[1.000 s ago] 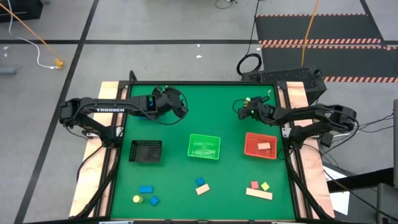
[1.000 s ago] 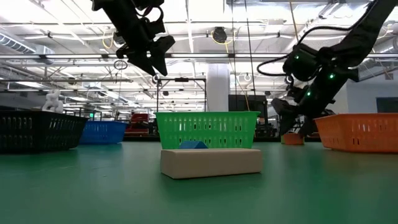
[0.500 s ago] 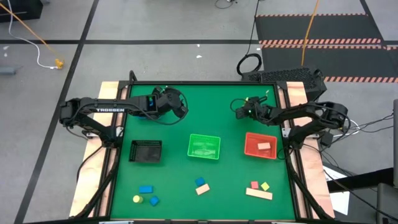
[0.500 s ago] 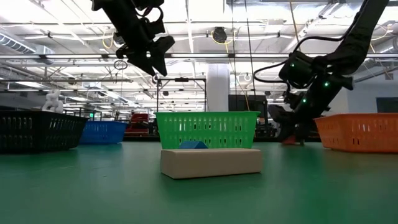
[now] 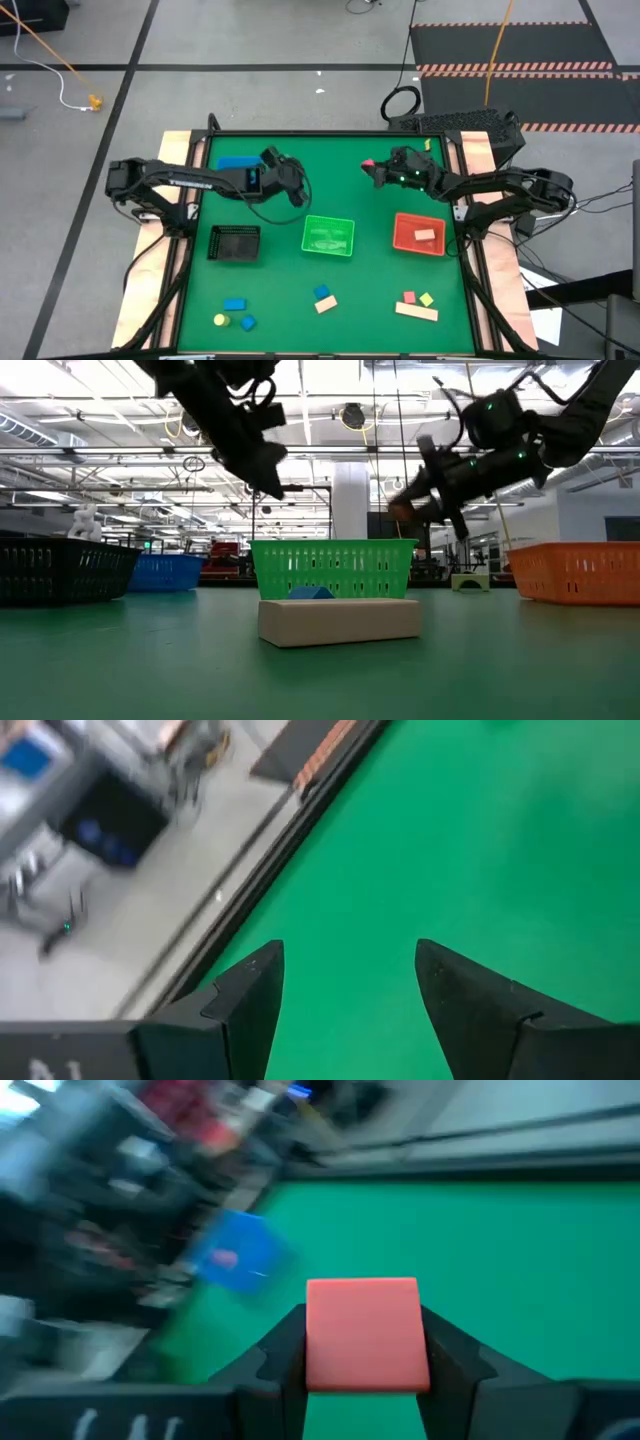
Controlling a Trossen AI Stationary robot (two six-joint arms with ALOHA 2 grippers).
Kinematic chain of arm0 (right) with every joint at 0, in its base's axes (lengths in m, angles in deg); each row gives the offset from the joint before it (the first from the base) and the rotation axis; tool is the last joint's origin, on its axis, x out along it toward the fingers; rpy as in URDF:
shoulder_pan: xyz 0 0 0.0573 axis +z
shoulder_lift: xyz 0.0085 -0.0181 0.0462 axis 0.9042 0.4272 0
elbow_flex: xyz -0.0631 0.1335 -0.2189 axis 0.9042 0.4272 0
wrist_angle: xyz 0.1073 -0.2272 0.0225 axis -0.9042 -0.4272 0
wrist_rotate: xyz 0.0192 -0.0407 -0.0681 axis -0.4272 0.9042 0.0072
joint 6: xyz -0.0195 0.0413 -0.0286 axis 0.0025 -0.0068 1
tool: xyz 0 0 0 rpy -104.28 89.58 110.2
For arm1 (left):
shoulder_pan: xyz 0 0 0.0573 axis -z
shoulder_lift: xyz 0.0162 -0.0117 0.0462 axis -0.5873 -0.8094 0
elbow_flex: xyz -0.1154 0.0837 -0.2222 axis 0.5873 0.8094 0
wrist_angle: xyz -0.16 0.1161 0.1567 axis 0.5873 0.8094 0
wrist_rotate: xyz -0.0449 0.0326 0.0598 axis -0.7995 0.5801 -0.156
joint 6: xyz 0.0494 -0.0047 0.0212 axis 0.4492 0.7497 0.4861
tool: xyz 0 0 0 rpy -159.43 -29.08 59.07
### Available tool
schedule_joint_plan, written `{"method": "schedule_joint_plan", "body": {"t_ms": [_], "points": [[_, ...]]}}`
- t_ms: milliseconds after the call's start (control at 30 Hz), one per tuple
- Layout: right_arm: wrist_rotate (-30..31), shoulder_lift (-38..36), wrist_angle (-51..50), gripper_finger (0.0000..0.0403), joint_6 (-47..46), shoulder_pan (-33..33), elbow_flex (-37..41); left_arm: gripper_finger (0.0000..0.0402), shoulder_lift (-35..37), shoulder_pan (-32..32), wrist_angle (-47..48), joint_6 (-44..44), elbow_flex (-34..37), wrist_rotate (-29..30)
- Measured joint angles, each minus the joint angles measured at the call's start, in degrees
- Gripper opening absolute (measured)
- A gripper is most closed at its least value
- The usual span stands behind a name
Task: Sort & place blocks by color
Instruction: Put the top orange block into the blue basket
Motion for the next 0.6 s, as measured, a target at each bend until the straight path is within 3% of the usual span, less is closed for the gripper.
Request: {"method": "schedule_joint_plan", "body": {"t_ms": [300, 600], "points": [[-1.6, 0.1, 7.0, 0.0116, -7.9, 7.8, 0.0, 0.0227, -5.4, 3.7, -27.7, 16.0, 6.0, -0.9], [5.3, 0.2, 13.5, 0.0116, -10.0, 15.0, -0.2, 0.0227, -6.1, 6.3, -39.4, 26.5, 6.0, -11.2]]}}
